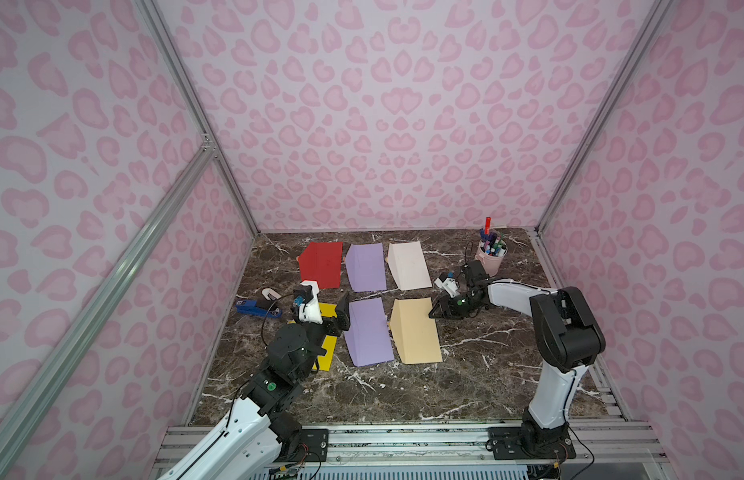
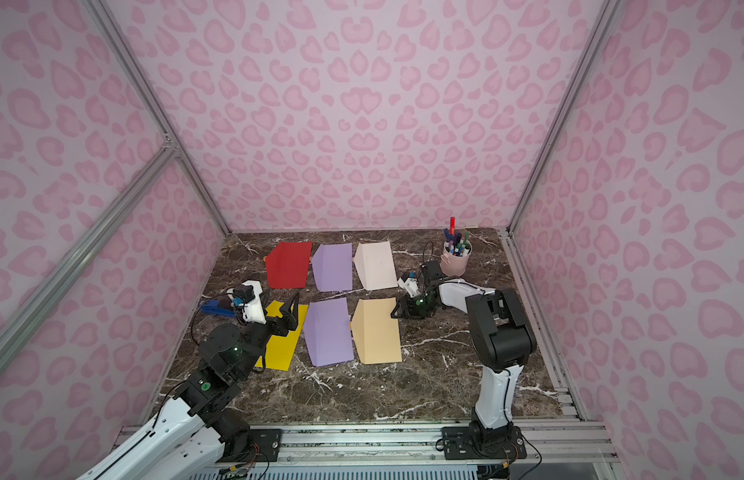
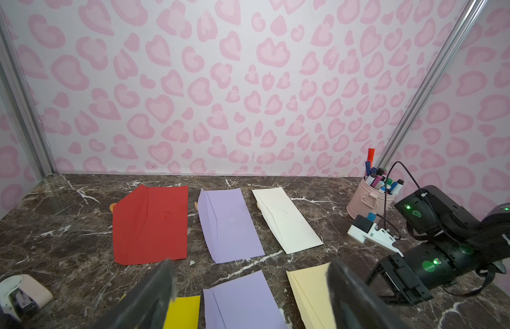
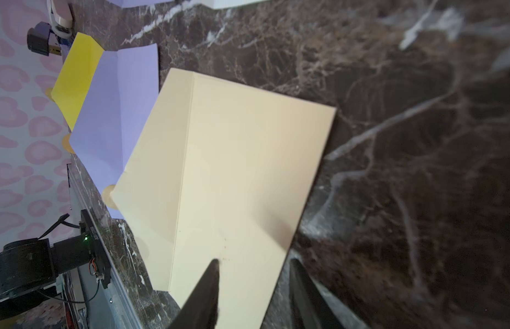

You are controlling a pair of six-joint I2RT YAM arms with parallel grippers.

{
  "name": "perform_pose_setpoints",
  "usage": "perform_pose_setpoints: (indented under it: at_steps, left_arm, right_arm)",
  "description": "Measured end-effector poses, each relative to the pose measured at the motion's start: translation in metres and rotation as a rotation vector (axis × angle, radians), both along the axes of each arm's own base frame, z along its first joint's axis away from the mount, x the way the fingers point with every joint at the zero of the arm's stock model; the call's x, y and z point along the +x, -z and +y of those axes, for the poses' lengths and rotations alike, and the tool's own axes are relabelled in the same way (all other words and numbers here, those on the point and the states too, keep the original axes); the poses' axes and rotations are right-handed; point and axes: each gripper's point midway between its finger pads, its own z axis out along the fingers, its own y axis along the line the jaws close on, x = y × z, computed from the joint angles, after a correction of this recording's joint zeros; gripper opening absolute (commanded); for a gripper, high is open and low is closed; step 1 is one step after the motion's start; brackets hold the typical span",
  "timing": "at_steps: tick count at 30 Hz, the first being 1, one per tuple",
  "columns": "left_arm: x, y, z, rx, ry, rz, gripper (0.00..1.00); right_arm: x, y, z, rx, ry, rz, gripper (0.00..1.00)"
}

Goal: Open the envelope
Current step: Place the envelope at the center of the board.

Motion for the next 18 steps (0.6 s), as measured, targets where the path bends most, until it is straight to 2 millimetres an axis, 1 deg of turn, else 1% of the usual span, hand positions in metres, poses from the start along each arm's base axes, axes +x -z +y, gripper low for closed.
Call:
perform_pose_setpoints:
  at_steps: [7,10,13,15,18]
  left_arm:
    - [-0.001,-0.001,0.000,-0.002,0.000,-0.003,0.86]
    - [0.000,-0.001,0.001,-0.002,-0.002,-0.003,0.86]
    - [0.002,0.002,0.001,0.006,-0.009,0.008,0.87]
    - [0.005,0.004,0.001,0.016,-0.022,0.023,0.88]
    - [0.011,0.009,0.000,0.042,-0.038,0.058,0.91]
  right_arm:
    - [0.008,-0.002,-0.006,-0.039,0.023,-0.023,0.42]
    - [0.011,-0.012,-0.008,-0.046,0.038,-0.048,0.43]
    - [0.016,-0.034,-0.004,-0.048,0.053,-0.100,0.45]
    - [0.019,-0.055,0.004,-0.037,0.052,-0.150,0.48]
    - [0.021,-0.078,0.012,-0.025,0.040,-0.221,0.54]
